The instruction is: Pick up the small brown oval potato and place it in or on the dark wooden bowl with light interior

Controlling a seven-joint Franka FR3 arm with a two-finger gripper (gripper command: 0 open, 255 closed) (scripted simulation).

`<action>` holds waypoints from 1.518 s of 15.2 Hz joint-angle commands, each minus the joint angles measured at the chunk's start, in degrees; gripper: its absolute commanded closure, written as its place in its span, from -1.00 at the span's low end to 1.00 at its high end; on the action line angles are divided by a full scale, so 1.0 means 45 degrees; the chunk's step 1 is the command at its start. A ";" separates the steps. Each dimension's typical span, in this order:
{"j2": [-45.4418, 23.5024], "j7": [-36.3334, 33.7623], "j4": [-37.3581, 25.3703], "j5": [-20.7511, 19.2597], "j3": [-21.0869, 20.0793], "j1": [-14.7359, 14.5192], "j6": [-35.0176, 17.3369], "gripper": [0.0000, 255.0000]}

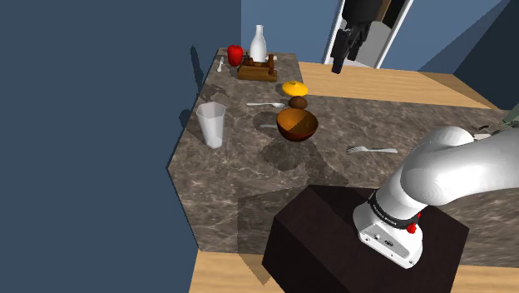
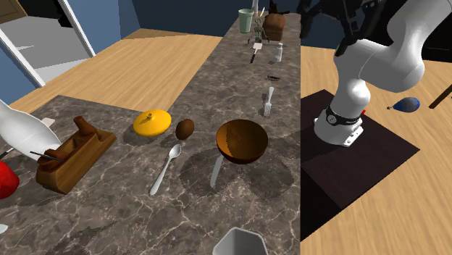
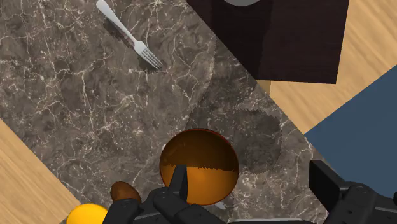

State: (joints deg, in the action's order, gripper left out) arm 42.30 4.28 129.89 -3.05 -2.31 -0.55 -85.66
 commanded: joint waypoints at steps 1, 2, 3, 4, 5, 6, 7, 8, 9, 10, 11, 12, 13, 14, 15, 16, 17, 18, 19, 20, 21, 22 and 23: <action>0.0000 0.0000 0.0000 0.0000 0.0000 0.0000 0.0000 -1.00; 0.0047 0.0368 0.0334 -0.0120 0.0277 0.0020 -0.0396 -1.00; 0.0069 0.0733 0.0648 -0.0240 0.0558 0.0039 -0.0797 -1.00; 0.0065 0.1096 0.0941 -0.0359 0.0843 0.0060 -0.1203 -1.00; 0.0035 0.1460 0.1214 -0.0473 0.1128 0.0085 -0.1613 -1.00; -0.0021 0.1824 0.1466 -0.0584 0.1418 0.0111 -0.2028 -1.00; -0.0105 0.2188 0.1697 -0.0691 0.1709 0.0137 -0.2447 -1.00; -0.0217 0.2555 0.1906 -0.0789 0.2001 0.0165 -0.2871 -1.00; -0.0356 0.2925 0.2092 -0.0880 0.2296 0.0191 -0.3300 -1.00; -0.0524 0.3296 0.2257 -0.0962 0.2594 0.0212 -0.3731 -1.00; -0.0719 0.3669 0.2398 -0.1034 0.2895 0.0227 -0.4166 -1.00; -0.0942 0.4048 0.2516 -0.1093 0.3198 0.0236 -0.4602 -1.00; -0.1193 0.4431 0.2611 -0.1138 0.3504 0.0237 -0.5040 -1.00; -0.1471 0.4821 0.2682 -0.1164 0.3812 0.0230 -0.5478 -1.00; -0.1774 0.5216 0.2730 -0.1174 0.4127 0.0206 -0.5914 -1.00; -0.2104 0.5623 0.2753 -0.1159 0.4439 0.0176 -0.6349 -1.00; -0.2458 0.6040 0.2753 -0.1119 0.4757 0.0129 -0.6779 -1.00; -0.2836 0.6470 0.2729 -0.1051 0.5079 0.0066 -0.7203 -1.00; -0.3236 0.6915 0.2681 -0.0950 0.5403 -0.0013 -0.7620 -1.00; -0.3660 0.7379 0.2609 -0.0811 0.5729 -0.0107 -0.8028 -1.00; -0.4105 0.7865 0.2513 -0.0630 0.6055 -0.0215 -0.8423 -1.00; -0.4571 0.8374 0.2394 -0.0403 0.6386 -0.0343 -0.8805 -1.00; -0.5058 0.8911 0.2251 -0.0126 0.6721 -0.0490 -0.9169 -1.00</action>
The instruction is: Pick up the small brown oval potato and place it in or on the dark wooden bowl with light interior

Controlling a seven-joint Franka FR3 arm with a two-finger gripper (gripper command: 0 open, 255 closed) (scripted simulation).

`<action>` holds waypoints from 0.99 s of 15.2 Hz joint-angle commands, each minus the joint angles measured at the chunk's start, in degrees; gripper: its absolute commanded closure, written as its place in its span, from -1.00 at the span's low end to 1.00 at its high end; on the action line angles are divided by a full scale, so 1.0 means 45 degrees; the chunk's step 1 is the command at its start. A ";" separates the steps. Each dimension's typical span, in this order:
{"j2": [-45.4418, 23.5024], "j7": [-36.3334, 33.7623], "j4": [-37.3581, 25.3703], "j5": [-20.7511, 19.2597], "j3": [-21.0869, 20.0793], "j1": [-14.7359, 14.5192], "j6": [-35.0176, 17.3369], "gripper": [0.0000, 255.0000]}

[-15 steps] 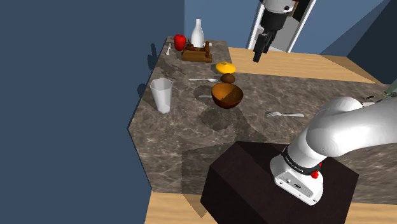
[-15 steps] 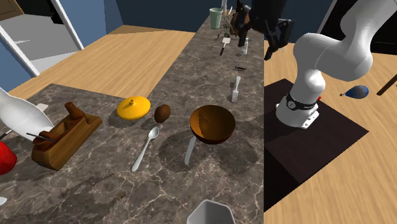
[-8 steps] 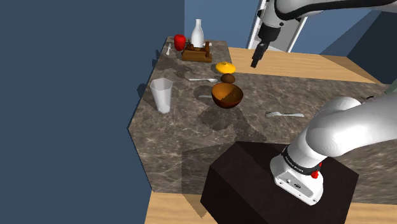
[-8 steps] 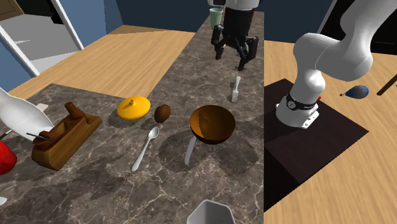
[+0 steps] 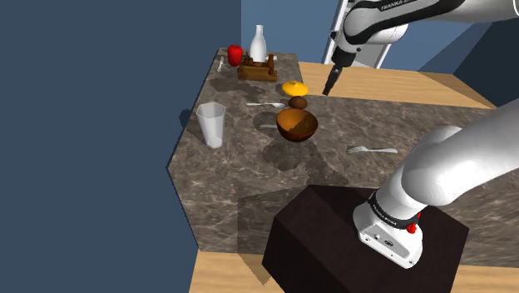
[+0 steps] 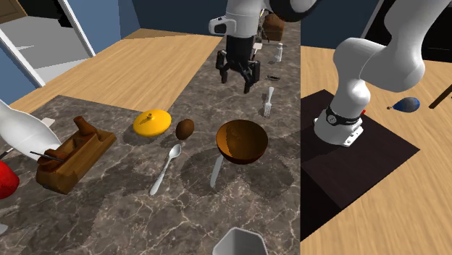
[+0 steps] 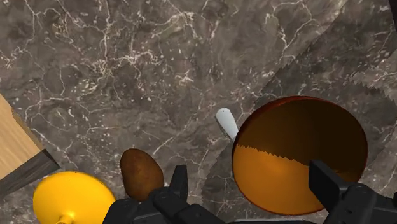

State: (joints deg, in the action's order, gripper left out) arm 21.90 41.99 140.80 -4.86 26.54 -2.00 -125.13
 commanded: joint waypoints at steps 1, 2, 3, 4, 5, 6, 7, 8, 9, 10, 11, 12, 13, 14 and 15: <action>-0.1034 0.1102 -0.0340 0.0612 0.0640 -0.0326 -0.0741 -1.00; -0.1568 0.1711 -0.0531 0.1016 0.0958 -0.0486 -0.1060 -1.00; -0.2124 0.2359 -0.0748 0.1487 0.1268 -0.0652 -0.1349 -1.00; -0.2705 0.3048 -0.0991 0.2030 0.1561 -0.0815 -0.1603 -1.00; -0.3312 0.3779 -0.1262 0.2647 0.1817 -0.0952 -0.1816 -1.00; -0.3942 0.4545 -0.1561 0.3330 0.2032 -0.1058 -0.1982 -1.00; -0.4593 0.5335 -0.1890 0.4064 0.2188 -0.1112 -0.2096 -1.00; -0.5257 0.6130 -0.2248 0.4827 0.2271 -0.1097 -0.2158 -1.00; -0.5923 0.6908 -0.2634 0.5590 0.2280 -0.1011 -0.2171 -1.00; -0.6582 0.7650 -0.3044 0.6324 0.2217 -0.0854 -0.2142 -1.00; -0.7227 0.8342 -0.3477 0.7013 0.2101 -0.0645 -0.2079 -1.00; -0.7852 0.8975 -0.3928 0.7640 0.1933 -0.0387 -0.1993 -1.00; -0.8455 0.9545 -0.4396 0.8200 0.1723 -0.0089 -0.1892 -1.00; -0.9041 1.0061 -0.4881 0.8704 0.1511 0.0210 -0.1777 -1.00; -0.9607 1.0517 -0.5380 0.9142 0.1269 0.0535 -0.1658 -1.00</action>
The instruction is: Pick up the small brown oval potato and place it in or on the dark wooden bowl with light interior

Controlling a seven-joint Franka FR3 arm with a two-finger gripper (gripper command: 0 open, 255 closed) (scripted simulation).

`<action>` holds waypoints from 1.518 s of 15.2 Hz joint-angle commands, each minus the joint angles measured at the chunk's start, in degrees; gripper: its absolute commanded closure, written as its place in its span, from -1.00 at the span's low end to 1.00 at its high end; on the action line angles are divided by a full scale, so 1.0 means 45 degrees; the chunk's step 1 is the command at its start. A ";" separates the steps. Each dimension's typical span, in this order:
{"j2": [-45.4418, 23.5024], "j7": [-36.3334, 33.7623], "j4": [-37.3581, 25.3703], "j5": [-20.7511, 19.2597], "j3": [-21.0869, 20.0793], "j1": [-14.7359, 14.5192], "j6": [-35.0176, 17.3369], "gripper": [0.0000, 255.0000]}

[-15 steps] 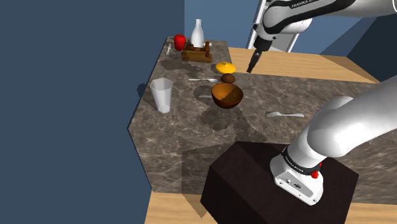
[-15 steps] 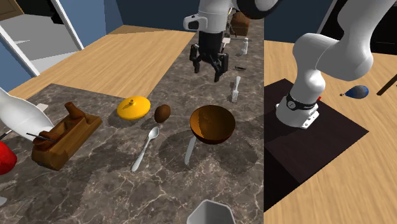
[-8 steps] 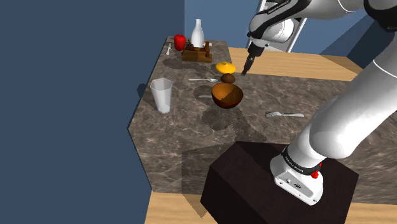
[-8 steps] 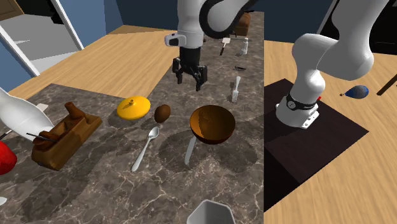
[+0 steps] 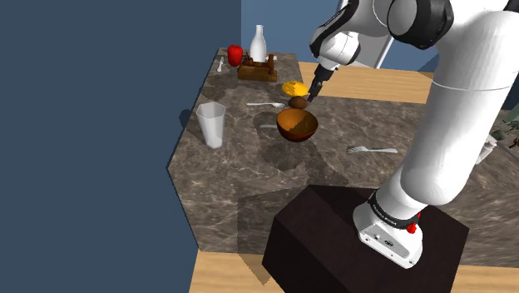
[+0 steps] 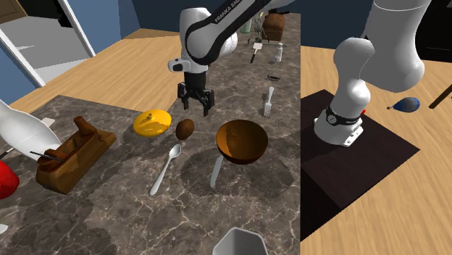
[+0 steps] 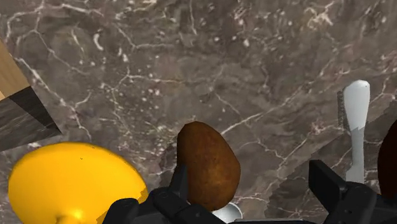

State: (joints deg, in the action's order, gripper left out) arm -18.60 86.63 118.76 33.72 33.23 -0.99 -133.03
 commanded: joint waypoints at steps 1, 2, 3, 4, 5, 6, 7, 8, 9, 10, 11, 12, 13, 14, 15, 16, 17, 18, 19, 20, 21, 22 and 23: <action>-0.1161 0.1006 -0.0998 0.0959 -0.0455 0.0627 0.0224 -1.00; -0.1705 0.1371 -0.1529 0.1302 -0.0687 0.0937 0.0356 -1.00; -0.2000 0.1552 -0.1830 0.1469 -0.0822 0.1113 0.0429 -1.00; -0.2120 0.1608 -0.1839 0.1569 -0.0897 0.1140 0.0332 -1.00; -0.2243 0.1665 -0.1852 0.1672 -0.0968 0.1163 0.0237 -1.00; -0.2367 0.1723 -0.1868 0.1775 -0.1038 0.1186 0.0144 -1.00; -0.2492 0.1780 -0.1887 0.1878 -0.1108 0.1208 0.0052 -1.00; -0.2618 0.1837 -0.1908 0.1981 -0.1179 0.1231 -0.0040 -1.00; -0.2746 0.1894 -0.1932 0.2083 -0.1250 0.1254 -0.0130 -1.00; -0.2874 0.1950 -0.1959 0.2185 -0.1322 0.1278 -0.0219 -1.00; -0.2949 0.1982 -0.1976 0.2243 -0.1364 0.1292 -0.0270 -1.00; -0.2948 0.1982 -0.1975 0.2243 -0.1364 0.1292 -0.0271 -1.00; -0.2948 0.1982 -0.1976 0.2243 -0.1364 0.1293 -0.0270 -1.00; -0.2949 0.1982 -0.1976 0.2243 -0.1364 0.1293 -0.0270 -1.00; -0.2949 0.1982 -0.1976 0.2243 -0.1364 0.1293 -0.0270 -1.00; -0.2949 0.1982 -0.1976 0.2243 -0.1364 0.1293 -0.0270 -1.00; -0.2949 0.1982 -0.1976 0.2243 -0.1364 0.1293 -0.0270 -1.00; -0.2947 0.1981 -0.1975 0.2241 -0.1363 0.1292 -0.0269 -1.00; -0.2947 0.1981 -0.1975 0.2241 -0.1363 0.1292 -0.0269 1.00; -0.2947 0.1981 -0.1975 0.2241 -0.1363 0.1292 -0.0269 1.00; -0.2945 0.1982 -0.1972 0.2241 -0.1363 0.1292 -0.0270 1.00; -0.2947 0.1980 -0.1975 0.2240 -0.1363 0.1292 -0.0269 1.00; -0.2948 0.1980 -0.1977 0.2241 -0.1363 0.1292 -0.0268 1.00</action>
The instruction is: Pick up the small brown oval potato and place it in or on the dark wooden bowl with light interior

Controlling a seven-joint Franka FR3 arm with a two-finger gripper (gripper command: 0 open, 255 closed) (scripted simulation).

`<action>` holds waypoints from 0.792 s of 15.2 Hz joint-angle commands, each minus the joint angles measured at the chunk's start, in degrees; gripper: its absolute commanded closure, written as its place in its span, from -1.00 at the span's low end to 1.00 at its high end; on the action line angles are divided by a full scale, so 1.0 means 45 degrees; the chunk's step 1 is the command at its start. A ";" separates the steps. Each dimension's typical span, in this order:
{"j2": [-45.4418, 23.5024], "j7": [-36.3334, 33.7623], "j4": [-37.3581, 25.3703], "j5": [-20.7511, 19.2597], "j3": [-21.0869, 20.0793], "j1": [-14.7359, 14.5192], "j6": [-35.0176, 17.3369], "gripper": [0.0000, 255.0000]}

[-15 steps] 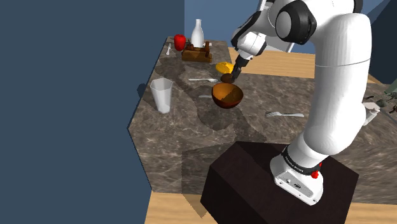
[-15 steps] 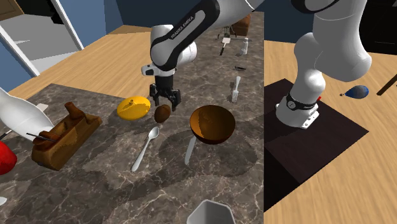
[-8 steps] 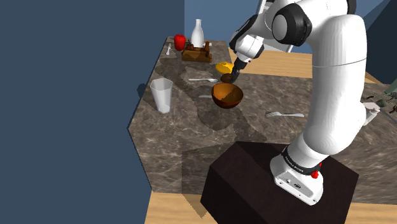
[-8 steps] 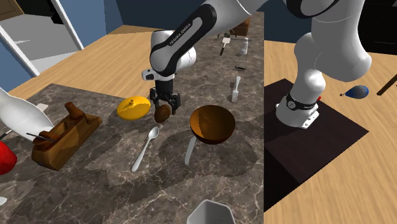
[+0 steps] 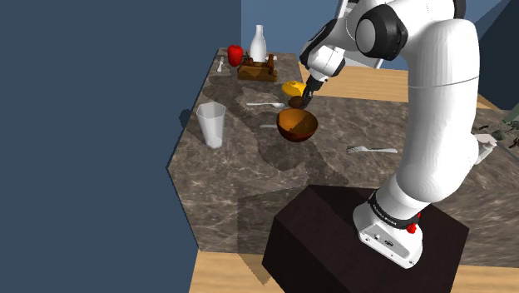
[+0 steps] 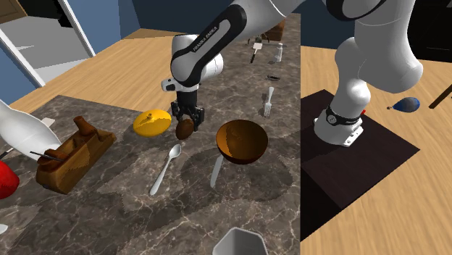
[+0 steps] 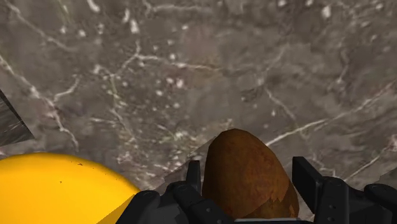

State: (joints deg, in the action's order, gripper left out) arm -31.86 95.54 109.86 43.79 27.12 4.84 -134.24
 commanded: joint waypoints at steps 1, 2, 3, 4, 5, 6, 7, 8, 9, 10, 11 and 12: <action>-0.0004 -0.0001 -0.0001 0.0001 -0.0006 -0.0004 0.0003 1.00; -0.0007 0.0000 -0.0004 0.0002 -0.0006 -0.0002 0.0003 1.00; -0.0009 -0.0005 -0.0011 0.0000 -0.0006 -0.0003 0.0007 1.00; -0.0009 -0.0003 -0.0009 0.0001 -0.0007 -0.0003 0.0005 1.00; -0.0003 0.0002 0.0003 0.0003 -0.0006 -0.0003 0.0000 1.00; 0.0123 -0.0088 0.0019 -0.0102 0.0061 -0.0051 0.0086 1.00; 0.0247 -0.0179 0.0031 -0.0208 0.0127 -0.0097 0.0175 1.00; 0.0371 -0.0270 0.0040 -0.0314 0.0192 -0.0143 0.0264 1.00; 0.0493 -0.0362 0.0047 -0.0421 0.0256 -0.0188 0.0354 1.00; 0.0615 -0.0453 0.0051 -0.0527 0.0319 -0.0233 0.0444 1.00; 0.0735 -0.0545 0.0053 -0.0634 0.0382 -0.0276 0.0536 1.00; 0.0854 -0.0637 0.0051 -0.0741 0.0443 -0.0319 0.0629 1.00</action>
State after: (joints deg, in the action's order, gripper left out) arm -28.56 93.17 110.11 40.98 28.84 3.65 -131.85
